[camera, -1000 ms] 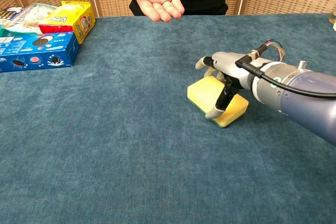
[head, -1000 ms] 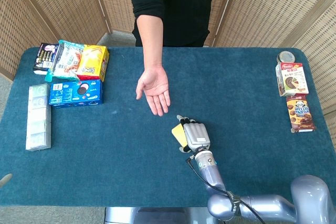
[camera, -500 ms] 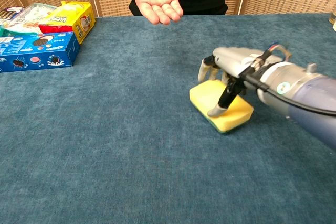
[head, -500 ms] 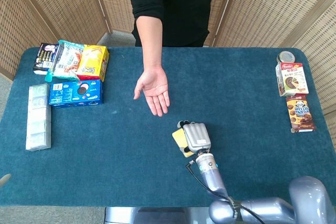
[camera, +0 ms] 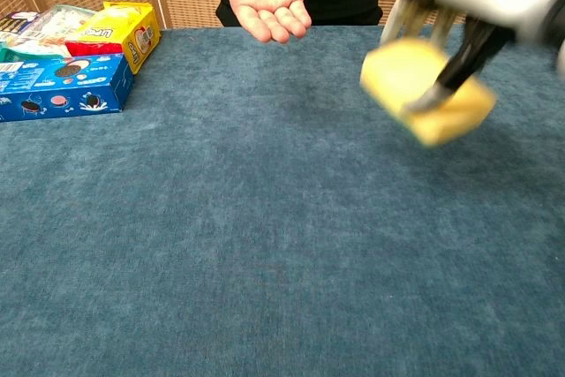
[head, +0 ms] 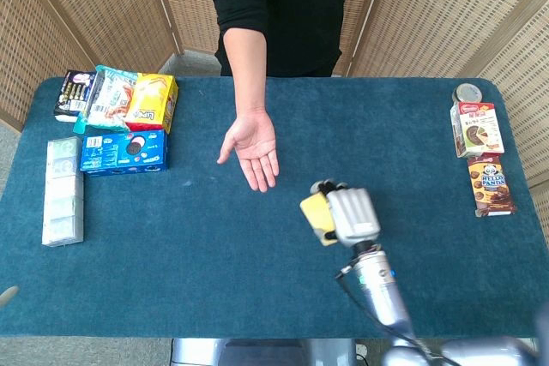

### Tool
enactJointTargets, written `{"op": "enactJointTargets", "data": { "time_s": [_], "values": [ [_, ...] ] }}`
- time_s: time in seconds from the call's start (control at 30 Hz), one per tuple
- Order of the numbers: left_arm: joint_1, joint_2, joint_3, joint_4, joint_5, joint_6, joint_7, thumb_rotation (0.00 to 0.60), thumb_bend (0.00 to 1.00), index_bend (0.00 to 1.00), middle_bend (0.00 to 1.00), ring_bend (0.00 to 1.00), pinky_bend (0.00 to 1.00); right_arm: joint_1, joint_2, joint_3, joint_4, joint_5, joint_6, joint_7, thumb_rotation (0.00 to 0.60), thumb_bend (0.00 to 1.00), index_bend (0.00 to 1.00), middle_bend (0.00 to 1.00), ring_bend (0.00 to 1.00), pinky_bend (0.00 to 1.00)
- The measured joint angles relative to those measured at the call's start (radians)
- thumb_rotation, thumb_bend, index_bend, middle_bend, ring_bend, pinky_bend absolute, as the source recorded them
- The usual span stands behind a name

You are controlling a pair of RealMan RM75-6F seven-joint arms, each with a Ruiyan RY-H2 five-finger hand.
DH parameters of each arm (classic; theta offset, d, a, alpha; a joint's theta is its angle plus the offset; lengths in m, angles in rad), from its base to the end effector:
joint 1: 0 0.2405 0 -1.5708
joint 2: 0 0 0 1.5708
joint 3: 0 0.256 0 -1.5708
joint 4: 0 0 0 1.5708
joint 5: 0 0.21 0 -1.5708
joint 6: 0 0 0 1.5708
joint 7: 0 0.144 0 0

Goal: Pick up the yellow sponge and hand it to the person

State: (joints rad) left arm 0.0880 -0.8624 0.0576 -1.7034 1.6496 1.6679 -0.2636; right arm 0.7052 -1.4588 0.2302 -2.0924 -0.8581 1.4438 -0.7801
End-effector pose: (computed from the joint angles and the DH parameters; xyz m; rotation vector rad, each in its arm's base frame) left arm -0.3072 0.1049 0.2305 -1.3386 -0.9875 -0.9738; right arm -0.0827 -0.2819 0.0535 1.5951 -0.9930 0.9938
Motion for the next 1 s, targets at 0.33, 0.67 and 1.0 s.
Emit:
{"op": "enactJointTargets", "data": {
  "time_s": [0.33,0.67,1.0],
  "values": [
    [0.000,0.006,0.000,0.010,-0.003,0.000,-0.026,0.600,0.14,0.00,0.00,0.00,0.11,0.044,0.194,0.214,-0.106,0.120,-0.020,-0.001,0.600,0.31,0.32,0.42,0.47,0.63],
    [-0.002,0.007,0.001,0.006,-0.002,-0.005,-0.026,0.600,0.14,0.00,0.00,0.00,0.11,0.210,0.244,0.336,-0.126,0.420,-0.077,-0.045,0.600,0.31,0.32,0.42,0.46,0.63],
    [-0.009,0.011,-0.001,0.012,-0.016,-0.022,-0.046,0.600,0.14,0.00,0.00,0.00,0.11,0.403,0.157,0.392,-0.028,0.626,-0.051,-0.067,0.600,0.31,0.32,0.42,0.46,0.63]
  ]
}}
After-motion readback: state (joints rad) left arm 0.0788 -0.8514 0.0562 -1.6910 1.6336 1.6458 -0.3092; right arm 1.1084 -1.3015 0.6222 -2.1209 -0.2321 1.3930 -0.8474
